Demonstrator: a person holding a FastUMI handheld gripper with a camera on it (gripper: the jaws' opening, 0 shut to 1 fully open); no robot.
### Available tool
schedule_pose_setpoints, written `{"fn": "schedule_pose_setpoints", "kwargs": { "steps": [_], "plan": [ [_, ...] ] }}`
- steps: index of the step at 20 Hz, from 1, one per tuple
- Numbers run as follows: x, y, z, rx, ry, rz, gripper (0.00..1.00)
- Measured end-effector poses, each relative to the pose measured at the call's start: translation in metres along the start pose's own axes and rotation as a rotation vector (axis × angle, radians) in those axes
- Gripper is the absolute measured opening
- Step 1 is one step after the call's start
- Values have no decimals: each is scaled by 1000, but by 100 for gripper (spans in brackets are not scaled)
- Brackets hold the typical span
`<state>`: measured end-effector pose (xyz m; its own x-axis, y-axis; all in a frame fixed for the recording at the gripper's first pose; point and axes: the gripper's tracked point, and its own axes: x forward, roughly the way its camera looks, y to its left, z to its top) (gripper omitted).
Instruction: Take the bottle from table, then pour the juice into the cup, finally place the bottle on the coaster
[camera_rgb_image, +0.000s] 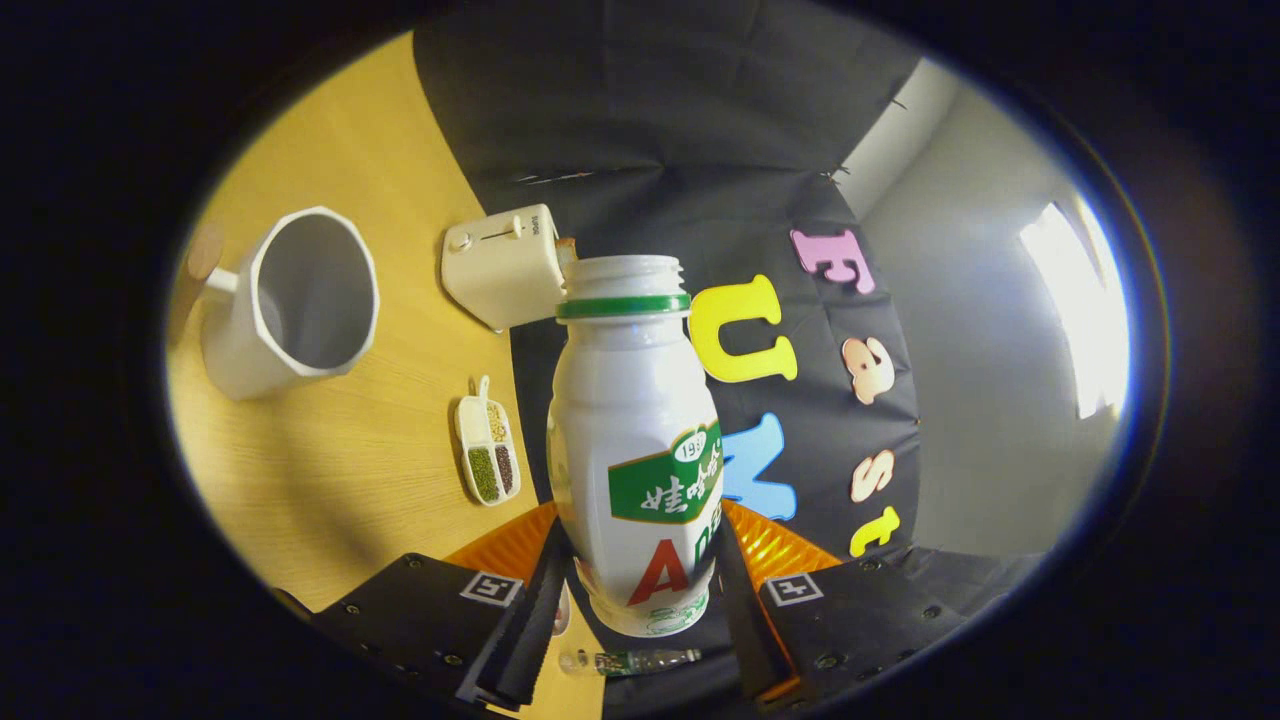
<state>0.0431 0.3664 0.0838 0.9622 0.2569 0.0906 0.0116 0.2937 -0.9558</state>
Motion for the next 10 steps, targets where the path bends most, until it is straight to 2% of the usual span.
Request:
{"fn": "schedule_pose_setpoints", "kwargs": {
  "steps": [10],
  "plan": [
    [19, 25, -50, 563, 93, 121, 74]
  ]
}}
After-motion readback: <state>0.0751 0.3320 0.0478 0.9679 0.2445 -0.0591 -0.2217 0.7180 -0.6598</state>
